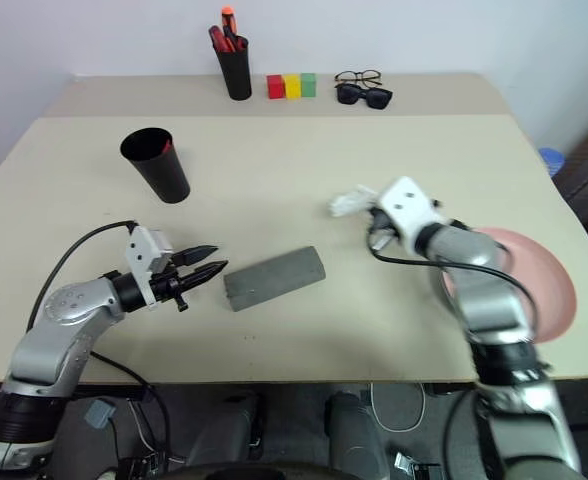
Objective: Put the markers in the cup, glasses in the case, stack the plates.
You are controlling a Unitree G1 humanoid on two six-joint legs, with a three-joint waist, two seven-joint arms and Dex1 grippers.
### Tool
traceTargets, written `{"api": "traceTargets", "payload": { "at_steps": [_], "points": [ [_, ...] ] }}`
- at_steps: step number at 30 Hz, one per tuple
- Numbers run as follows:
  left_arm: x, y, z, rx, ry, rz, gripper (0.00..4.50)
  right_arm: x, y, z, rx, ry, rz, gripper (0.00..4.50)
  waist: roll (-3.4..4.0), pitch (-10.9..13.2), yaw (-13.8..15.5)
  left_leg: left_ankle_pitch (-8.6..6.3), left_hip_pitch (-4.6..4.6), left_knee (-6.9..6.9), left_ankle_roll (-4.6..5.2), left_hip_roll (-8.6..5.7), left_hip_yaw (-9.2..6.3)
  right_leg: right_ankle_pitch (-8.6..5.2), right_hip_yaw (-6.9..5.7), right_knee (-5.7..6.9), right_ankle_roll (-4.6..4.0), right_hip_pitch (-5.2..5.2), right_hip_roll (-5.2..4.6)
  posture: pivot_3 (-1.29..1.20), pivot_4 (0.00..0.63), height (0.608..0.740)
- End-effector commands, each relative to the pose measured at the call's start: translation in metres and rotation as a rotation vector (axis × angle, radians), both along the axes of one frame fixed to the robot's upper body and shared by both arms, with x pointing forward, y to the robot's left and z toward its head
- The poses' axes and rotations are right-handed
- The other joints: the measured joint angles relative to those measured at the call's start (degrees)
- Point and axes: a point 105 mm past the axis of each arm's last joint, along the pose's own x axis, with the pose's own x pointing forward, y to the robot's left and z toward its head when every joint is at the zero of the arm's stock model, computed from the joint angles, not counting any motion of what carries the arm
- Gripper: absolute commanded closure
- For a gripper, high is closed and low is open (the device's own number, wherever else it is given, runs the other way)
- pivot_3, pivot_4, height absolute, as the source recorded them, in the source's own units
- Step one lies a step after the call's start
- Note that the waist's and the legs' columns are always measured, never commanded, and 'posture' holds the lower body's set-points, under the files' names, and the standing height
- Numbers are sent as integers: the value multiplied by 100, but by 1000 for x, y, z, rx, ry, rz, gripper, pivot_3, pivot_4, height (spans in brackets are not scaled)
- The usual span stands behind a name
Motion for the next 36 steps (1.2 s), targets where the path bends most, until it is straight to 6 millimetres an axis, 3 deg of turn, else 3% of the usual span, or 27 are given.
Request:
{"api": "traceTargets", "payload": {
  "at_steps": [1, 3, 4, 7, 12, 16, 19, 25, 30, 33, 36],
  "points": [
    [-3, -27, 14, -28, -32, -134, 2896, -34, -36, 24, 8, -21, -107, 4464, 0, -1, -38, 0, 9, 1, 0, 4, 0, 0, 4, 2, -1, 8, 13, 0, 150, 740],
    [-4, -40, 15, -31, -27, -193, 2896, -54, -63, 14, -7, 41, -198, 4464, 3, -3, -38, 0, 34, -5, 0, 14, 5, -1, 16, 3, -3, 24, 31, 0, 150, 740],
    [-3, -44, 14, -29, -25, -213, 2896, -63, -72, 9, -8, 71, -234, 3849, 2, -2, -47, 0, 50, -11, 1, 14, 9, -2, 19, 4, -5, 36, 34, 0, 150, 740],
    [1, -52, 16, -32, -27, -241, 2896, -83, -86, -6, -38, 140, -286, 2551, 4, -3, -40, -2, 89, -19, 3, 19, 22, -7, 24, -3, -9, 72, 40, 0, 150, 740],
    [6, -53, 21, -26, -33, -253, 2896, -86, -93, -14, -90, 133, -327, 25, 4, -3, -38, -2, 91, -13, 3, 20, 26, -6, 31, -2, -8, 74, 40, 0, 150, 740],
    [11, -38, 23, -13, -41, -188, 2896, -76, -82, 3, -72, 49, -275, 25, 4, -3, -34, -2, 89, -13, 3, 19, 23, -6, 32, -3, -8, 73, 39, 0, 150, 740],
    [21, -12, 25, -17, -54, -46, 2896, -66, -63, 18, 16, 10, -170, 25, 4, -3, -37, -2, 90, -15, 3, 21, 19, -6, 33, -3, -8, 72, 40, 0, 150, 740],
    [13, 69, 19, 30, -70, 278, 2896, -46, -9, 29, 194, -12, 105, 25, 1, -1, -53, -2, 90, -20, 4, 31, 17, -7, 32, -9, -9, 71, 42, 0, 150, 740],
    [-4, 127, 24, 60, -134, 524, 2896, -34, 11, 18, 244, 49, 225, 25, -2, 1, 31, -3, 82, -19, 4, 33, 13, -6, 21, -21, -8, 74, 23, 0, 150, 740],
    [-13, 142, 27, 56, -157, 598, 2896, -27, 15, 12, 263, 83, 259, 25, -3, 1, 20, -3, 82, -18, 5, 30, 10, -6, 15, -34, -7, 87, 16, 0, 150, 740],
    [-19, 142, 29, 58, -170, 620, 2896, -17, 21, 9, 271, 94, 282, 25, -3, 1, 3, -4, 84, -19, 6, 30, 11, -5, 15, -37, -7, 88, 14, 0, 150, 740]
  ]
}}
